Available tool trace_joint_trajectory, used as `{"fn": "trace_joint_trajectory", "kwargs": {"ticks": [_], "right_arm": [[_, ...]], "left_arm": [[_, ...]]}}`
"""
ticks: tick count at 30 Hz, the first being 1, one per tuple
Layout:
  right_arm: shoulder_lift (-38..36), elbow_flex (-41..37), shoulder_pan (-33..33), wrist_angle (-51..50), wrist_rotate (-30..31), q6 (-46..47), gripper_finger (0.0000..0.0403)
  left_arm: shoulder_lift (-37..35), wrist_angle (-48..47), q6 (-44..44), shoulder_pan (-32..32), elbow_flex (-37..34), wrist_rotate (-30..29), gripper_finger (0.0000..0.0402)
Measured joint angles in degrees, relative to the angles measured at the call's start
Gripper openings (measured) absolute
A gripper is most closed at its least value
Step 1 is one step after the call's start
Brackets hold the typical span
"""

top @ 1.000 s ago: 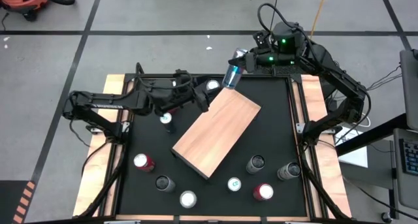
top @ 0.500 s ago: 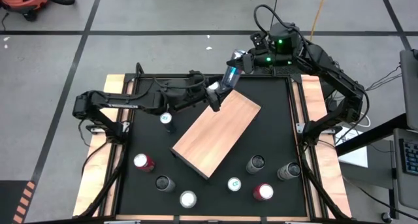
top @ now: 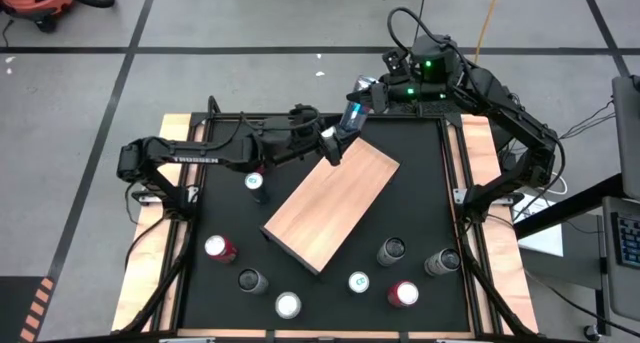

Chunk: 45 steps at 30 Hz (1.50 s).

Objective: Place canned beverage on shelf
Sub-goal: Put the top blue soda can on the shelf

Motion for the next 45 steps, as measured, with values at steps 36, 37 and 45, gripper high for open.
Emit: {"fn": "trace_joint_trajectory", "kwargs": {"ticks": [36, 37, 45], "right_arm": [[1.26, 0.0, -0.02, 0.0, -0.14, -0.46, 0.0217], [1.26, 0.0, -0.02, 0.09, -0.28, -0.72, 0.0224], [-0.22, 0.02, -0.24, 1.05, -4.82, -3.11, 0.0313]], "left_arm": [[0.39, -0.41, 0.37, 1.72, -0.01, 5.16, 0.0226], [0.39, -0.2, 0.22, 1.72, -0.02, 5.14, 0.0226], [0.39, 6.25, -0.48, 1.5, -0.07, 6.13, 0.0224]]}}
